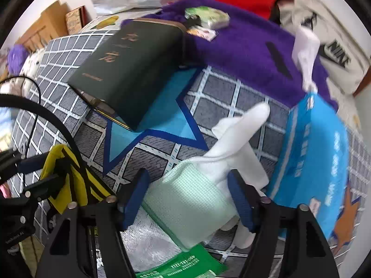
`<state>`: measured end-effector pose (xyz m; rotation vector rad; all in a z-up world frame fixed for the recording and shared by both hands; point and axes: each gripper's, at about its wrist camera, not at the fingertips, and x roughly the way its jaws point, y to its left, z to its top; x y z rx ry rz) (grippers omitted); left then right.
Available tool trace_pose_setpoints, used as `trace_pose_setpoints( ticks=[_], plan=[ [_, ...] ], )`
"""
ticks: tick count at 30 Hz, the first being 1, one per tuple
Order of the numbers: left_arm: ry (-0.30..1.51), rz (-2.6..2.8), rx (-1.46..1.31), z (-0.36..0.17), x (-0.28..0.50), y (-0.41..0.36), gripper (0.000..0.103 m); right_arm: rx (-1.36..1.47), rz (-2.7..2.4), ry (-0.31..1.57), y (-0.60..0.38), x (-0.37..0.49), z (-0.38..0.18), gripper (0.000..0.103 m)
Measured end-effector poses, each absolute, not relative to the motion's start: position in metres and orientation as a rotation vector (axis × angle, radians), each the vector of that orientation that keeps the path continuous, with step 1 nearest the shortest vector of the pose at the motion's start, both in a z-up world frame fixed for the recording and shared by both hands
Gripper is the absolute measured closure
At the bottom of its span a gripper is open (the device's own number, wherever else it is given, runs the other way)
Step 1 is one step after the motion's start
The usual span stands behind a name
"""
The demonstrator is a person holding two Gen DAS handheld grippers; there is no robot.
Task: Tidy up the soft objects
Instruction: 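Move the right tool toward the pale green cloth while the left tool approaches the yellow pouch, then grasp the white glove with green cuff with the right gripper while the left grasps the yellow pouch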
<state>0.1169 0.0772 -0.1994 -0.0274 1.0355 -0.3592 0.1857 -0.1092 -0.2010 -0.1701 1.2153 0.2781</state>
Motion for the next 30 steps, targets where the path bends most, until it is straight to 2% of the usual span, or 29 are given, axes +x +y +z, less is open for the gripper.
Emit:
trace_pose_setpoints(
  ticks=[1, 5, 11, 20, 23, 25, 27, 29, 30],
  plan=[
    [1.037, -0.361, -0.032, -0.200, 0.117, 0.078, 0.072, -0.161, 0.272, 1.216, -0.112, 0.186, -0.202, 0.052],
    [1.043, -0.368, -0.049, -0.202, 0.118, 0.083, 0.072, -0.164, 0.291, 1.180, -0.118, 0.182, -0.197, 0.087],
    [1.047, -0.367, -0.046, -0.205, 0.120, 0.082, 0.072, -0.188, 0.299, 1.107, -0.124, 0.167, -0.185, 0.093],
    [1.054, -0.364, -0.048, -0.206, 0.122, 0.081, 0.072, -0.063, 0.454, 1.101, -0.131, 0.130, -0.154, 0.093],
    [1.054, -0.366, -0.050, -0.207, 0.123, 0.082, 0.072, -0.109, 0.464, 1.128, -0.125, 0.123, -0.162, 0.092],
    [1.056, -0.365, -0.058, -0.207, 0.124, 0.083, 0.072, -0.121, 0.439, 1.129, -0.125, 0.123, -0.169, 0.086],
    [1.056, -0.364, -0.057, -0.207, 0.124, 0.082, 0.072, -0.115, 0.420, 1.119, -0.126, 0.125, -0.171, 0.062],
    [1.058, -0.363, -0.056, -0.207, 0.124, 0.082, 0.072, -0.132, 0.403, 1.088, -0.124, 0.127, -0.171, 0.045],
    [1.059, -0.361, -0.055, -0.206, 0.124, 0.082, 0.072, -0.145, 0.389, 1.068, -0.122, 0.128, -0.171, 0.043]
  ],
)
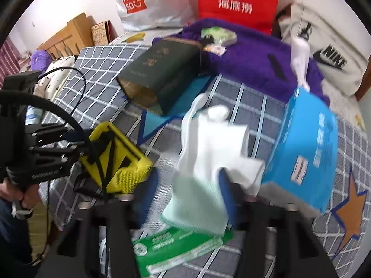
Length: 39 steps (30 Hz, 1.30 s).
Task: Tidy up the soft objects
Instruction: 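Grasp the white glove with green cuff with the right gripper while the left grasps the yellow pouch, then lift the glove with the right gripper while the left lifts the yellow pouch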
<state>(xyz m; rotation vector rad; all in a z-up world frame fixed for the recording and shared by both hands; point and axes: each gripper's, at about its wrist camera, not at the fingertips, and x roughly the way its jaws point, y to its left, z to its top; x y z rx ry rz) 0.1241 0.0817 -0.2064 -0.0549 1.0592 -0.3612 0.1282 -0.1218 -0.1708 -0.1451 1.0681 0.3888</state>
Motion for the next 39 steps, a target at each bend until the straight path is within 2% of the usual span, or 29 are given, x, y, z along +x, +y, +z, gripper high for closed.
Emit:
trace_pose_setpoints(
  ticks=[8, 10, 11, 12, 23, 30, 39],
  plan=[
    [1.061, -0.355, -0.049, -0.206, 0.124, 0.080, 0.072, -0.143, 0.300, 1.121, -0.114, 0.158, -0.198, 0.043],
    [1.059, -0.357, -0.053, -0.206, 0.124, 0.082, 0.072, -0.102, 0.299, 1.124, -0.116, 0.161, -0.203, 0.058],
    [1.059, -0.357, -0.058, -0.207, 0.123, 0.083, 0.072, -0.089, 0.298, 1.118, -0.117, 0.161, -0.203, 0.076],
    [1.060, -0.357, -0.061, -0.207, 0.123, 0.083, 0.072, -0.082, 0.299, 1.107, -0.118, 0.161, -0.202, 0.090],
    [1.051, -0.371, -0.103, -0.195, 0.120, 0.093, 0.074, -0.038, 0.344, 1.016, -0.140, 0.142, -0.161, 0.092],
    [1.026, -0.376, -0.107, -0.174, 0.120, 0.099, 0.083, 0.051, 0.373, 0.974, -0.161, 0.137, -0.133, 0.092],
    [1.103, -0.394, -0.066, -0.188, 0.117, 0.089, 0.083, 0.065, 0.379, 0.956, -0.172, 0.133, -0.120, 0.091]
  ],
)
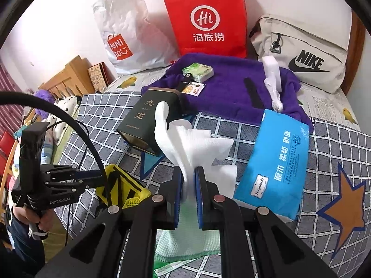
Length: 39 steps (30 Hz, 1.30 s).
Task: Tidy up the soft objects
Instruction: 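Lift the glove with the right gripper while the left lifts the yellow pouch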
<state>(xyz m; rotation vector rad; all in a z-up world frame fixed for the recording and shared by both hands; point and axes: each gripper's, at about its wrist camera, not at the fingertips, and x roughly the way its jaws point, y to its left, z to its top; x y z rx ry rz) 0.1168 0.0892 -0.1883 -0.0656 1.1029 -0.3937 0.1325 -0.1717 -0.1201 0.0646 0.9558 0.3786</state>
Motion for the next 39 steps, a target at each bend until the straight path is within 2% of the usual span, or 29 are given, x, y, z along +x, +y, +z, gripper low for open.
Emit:
trace_pose_setpoints(
  ticks=[5, 6, 8, 19, 39],
  plan=[
    [1.126, -0.360, -0.010, -0.198, 0.119, 0.085, 0.082, 0.084, 0.381, 0.964, -0.175, 0.132, -0.125, 0.091],
    [1.137, -0.352, 0.009, -0.201, 0.120, 0.083, 0.078, 0.090, 0.380, 0.971, -0.176, 0.132, -0.127, 0.091],
    [1.128, -0.349, 0.025, -0.204, 0.119, 0.080, 0.076, 0.095, 0.385, 0.978, -0.177, 0.132, -0.130, 0.091],
    [1.092, -0.416, -0.085, -0.189, 0.115, 0.097, 0.082, 0.106, 0.387, 0.997, -0.184, 0.129, -0.137, 0.091],
    [1.016, -0.372, -0.116, -0.130, 0.142, 0.105, 0.082, 0.089, 0.388, 0.947, -0.199, 0.145, -0.107, 0.091]
  ],
)
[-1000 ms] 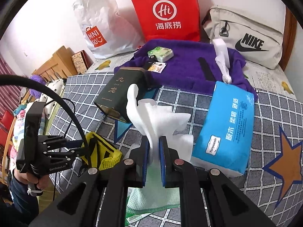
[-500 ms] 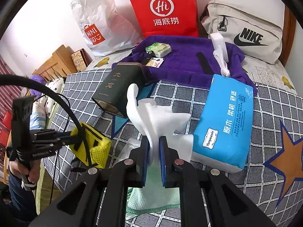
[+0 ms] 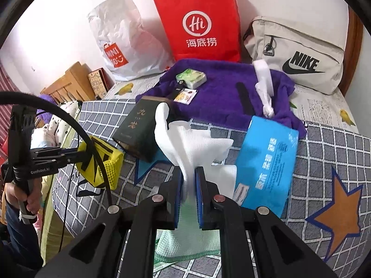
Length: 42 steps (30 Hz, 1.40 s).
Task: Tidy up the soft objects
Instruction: 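Lift the glove with the right gripper while the left lifts the yellow pouch, then carry the glove and yellow pouch over the purple towel with both grippers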
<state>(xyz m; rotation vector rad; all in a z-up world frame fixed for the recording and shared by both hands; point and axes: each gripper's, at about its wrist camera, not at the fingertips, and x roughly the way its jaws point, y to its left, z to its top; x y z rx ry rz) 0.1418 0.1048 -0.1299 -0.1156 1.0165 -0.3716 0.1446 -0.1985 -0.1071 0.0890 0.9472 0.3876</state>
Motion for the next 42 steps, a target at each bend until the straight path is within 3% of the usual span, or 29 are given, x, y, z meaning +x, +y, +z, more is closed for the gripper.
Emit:
trace_pose_setpoints(
  ticks=[15, 42],
  plan=[
    [0.952, -0.398, -0.102, -0.091, 0.192, 0.087, 0.082, 0.114, 0.372, 0.914, -0.213, 0.183, -0.087, 0.091],
    [0.944, -0.407, -0.087, -0.098, 0.310, 0.051, 0.082, 0.145, 0.307, 0.941, -0.215, 0.290, -0.093, 0.091]
  ],
)
